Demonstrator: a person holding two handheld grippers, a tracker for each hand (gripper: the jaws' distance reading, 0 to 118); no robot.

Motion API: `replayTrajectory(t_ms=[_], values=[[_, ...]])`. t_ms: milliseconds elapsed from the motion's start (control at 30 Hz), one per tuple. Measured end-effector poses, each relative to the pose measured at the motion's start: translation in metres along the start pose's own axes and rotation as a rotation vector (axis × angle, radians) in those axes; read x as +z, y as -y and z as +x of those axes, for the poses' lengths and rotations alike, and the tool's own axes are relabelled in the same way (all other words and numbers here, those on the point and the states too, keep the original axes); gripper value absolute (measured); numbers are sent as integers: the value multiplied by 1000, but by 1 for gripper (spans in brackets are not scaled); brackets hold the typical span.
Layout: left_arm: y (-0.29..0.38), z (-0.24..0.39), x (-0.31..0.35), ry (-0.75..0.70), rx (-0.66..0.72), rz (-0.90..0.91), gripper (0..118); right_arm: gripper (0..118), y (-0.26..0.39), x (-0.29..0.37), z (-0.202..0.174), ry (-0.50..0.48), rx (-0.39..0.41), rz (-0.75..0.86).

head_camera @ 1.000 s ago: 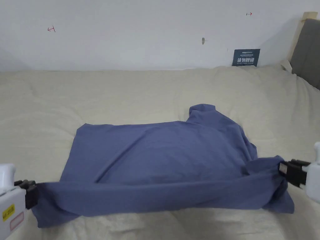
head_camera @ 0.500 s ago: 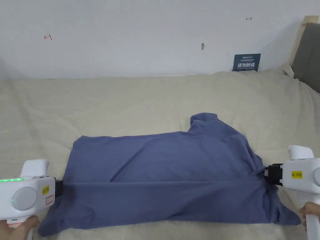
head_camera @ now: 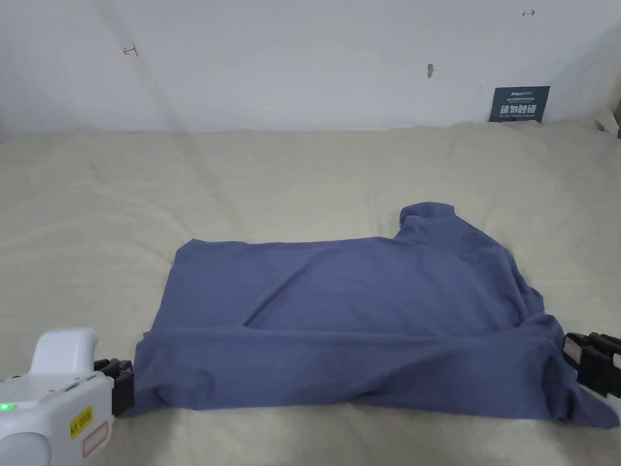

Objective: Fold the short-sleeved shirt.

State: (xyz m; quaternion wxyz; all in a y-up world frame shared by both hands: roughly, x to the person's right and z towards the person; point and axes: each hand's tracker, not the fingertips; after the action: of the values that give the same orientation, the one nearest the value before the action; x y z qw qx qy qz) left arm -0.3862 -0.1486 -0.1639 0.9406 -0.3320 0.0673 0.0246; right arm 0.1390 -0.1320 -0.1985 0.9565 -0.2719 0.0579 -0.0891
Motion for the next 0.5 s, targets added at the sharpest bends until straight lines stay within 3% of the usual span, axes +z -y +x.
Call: replayTrajectory(t_ms=[67,133,233,267,300,333,367,400,500], values=[[6,-7,-6,101,46,-31,0,0,8,2,-8,-2,7,-17],[6,-12,-16,79,110,-15,0,0,15,-1,-2,-18,2,-30],[1,-12,-31,33,64,-19,0,0,19,-1,-3,-7,-3,-46],[1,-15,-37,36,66,-21,11,0,20,0,3,1,-4,-52],[-1,-19,-46,57,99,-50,42,0,22,1,5,0,-8,-53],[1,-18,-54,94,158,-119,96,0,23,2,8,-5,-14,-56],[5,-18,-61,112,199,-152,118,0,24,2,11,1,-24,-60],[10,-20,-60,176,224,-59,117,0,26,4,16,6,-29,-62],[23,-14,-71,88,194,-181,113,0,29,6,27,31,-43,-70]])
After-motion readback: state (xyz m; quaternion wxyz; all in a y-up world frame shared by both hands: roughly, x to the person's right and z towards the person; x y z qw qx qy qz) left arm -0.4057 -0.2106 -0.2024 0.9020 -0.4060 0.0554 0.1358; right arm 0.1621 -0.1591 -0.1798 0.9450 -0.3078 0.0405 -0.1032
